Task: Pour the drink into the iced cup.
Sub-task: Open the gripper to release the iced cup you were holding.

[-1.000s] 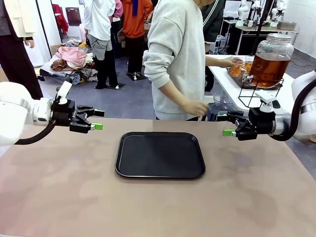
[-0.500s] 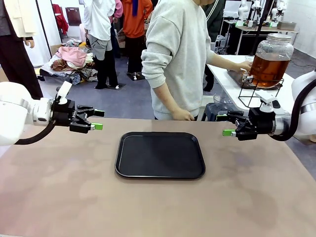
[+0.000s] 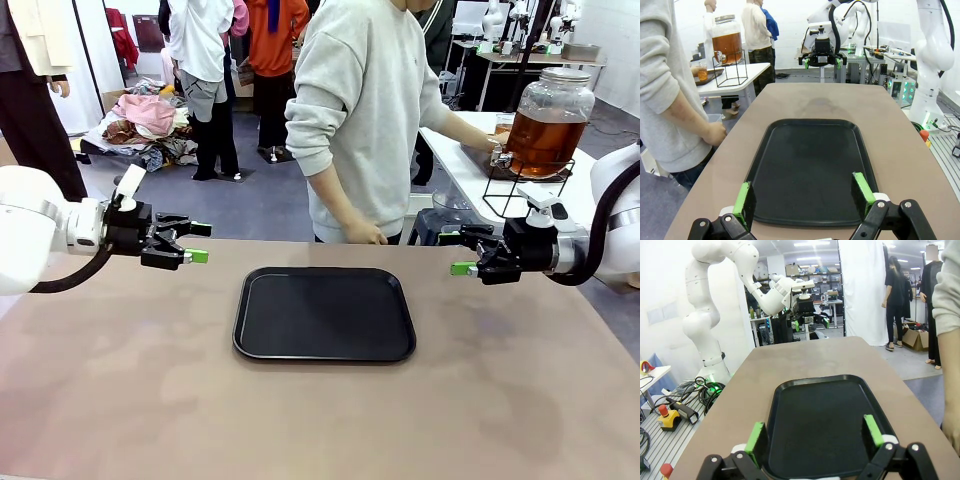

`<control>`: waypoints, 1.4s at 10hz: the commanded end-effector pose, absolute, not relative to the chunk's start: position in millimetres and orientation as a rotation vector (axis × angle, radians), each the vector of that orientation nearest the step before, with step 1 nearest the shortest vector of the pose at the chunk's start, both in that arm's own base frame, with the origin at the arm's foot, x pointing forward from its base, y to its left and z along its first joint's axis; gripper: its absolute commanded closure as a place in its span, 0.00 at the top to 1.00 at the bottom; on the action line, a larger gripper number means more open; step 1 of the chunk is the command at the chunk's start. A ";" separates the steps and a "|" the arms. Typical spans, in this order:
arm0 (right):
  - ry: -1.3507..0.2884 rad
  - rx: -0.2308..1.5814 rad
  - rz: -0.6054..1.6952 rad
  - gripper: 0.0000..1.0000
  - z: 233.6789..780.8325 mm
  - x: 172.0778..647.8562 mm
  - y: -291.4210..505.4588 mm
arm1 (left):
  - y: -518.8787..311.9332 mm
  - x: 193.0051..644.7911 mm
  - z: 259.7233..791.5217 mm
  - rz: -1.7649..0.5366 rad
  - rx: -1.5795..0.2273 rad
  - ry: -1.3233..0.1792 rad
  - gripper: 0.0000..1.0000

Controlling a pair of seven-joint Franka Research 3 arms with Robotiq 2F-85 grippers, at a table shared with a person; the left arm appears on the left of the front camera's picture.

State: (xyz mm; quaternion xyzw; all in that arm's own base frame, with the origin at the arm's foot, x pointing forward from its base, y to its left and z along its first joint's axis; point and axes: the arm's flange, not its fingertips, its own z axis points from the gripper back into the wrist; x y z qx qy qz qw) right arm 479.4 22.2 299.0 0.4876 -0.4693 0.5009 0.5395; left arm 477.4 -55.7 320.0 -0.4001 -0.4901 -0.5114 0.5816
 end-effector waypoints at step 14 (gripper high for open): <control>-1.122 1.154 1.195 1.00 302.0 480.2 22.9 | -56.7 481.3 321.2 -1.188 -0.937 -1.138 1.00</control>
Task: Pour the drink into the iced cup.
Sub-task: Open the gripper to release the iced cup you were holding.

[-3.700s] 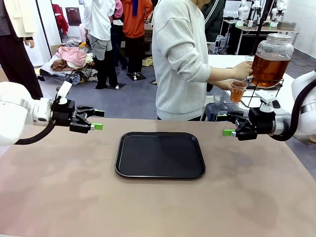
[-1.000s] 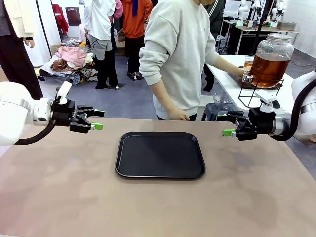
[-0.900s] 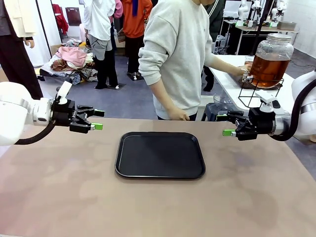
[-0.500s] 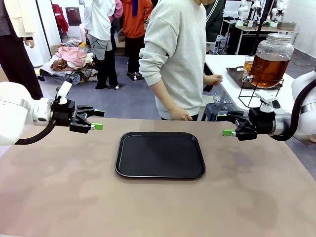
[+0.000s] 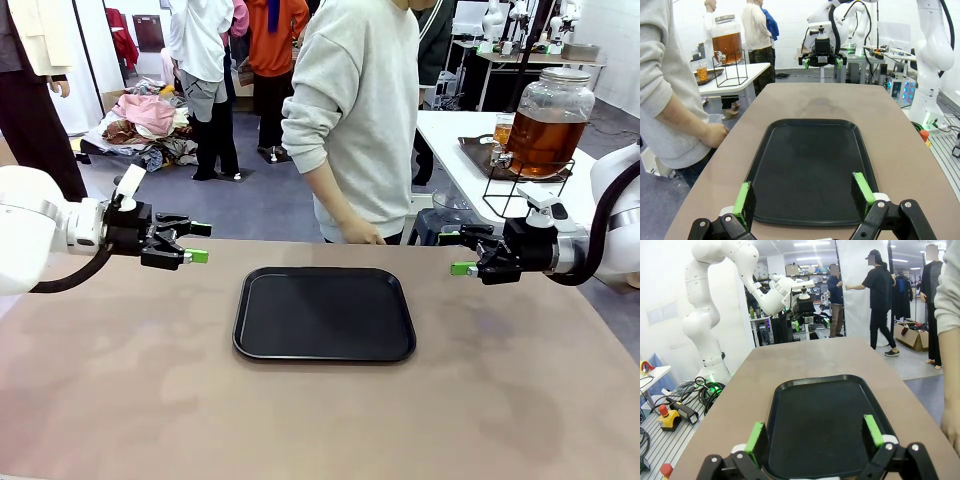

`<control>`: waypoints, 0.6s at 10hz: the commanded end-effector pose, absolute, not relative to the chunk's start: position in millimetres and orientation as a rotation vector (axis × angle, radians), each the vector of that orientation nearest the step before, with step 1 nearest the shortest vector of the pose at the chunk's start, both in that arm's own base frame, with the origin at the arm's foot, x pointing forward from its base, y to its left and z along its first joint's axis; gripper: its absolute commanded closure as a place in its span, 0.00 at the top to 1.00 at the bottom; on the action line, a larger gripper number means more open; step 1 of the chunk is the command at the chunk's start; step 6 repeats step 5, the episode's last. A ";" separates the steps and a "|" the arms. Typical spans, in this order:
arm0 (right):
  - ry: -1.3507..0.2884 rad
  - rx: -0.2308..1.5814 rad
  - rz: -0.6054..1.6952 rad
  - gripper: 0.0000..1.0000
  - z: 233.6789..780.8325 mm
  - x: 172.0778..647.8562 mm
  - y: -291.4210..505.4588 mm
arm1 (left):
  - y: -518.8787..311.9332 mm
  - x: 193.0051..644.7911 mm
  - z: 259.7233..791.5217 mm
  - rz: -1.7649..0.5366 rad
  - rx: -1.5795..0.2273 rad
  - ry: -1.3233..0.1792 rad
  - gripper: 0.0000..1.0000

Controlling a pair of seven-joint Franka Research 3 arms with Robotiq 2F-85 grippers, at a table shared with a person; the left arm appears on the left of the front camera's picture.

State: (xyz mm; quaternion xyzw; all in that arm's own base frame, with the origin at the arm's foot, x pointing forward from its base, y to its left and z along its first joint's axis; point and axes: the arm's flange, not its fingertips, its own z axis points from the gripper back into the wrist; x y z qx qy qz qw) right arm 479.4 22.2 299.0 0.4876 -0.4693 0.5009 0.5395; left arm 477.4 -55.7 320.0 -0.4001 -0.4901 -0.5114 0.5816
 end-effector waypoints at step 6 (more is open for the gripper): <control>-1.122 1.154 1.195 1.00 302.0 480.2 22.9 | -56.7 481.3 321.2 -1.188 -0.937 -1.138 1.00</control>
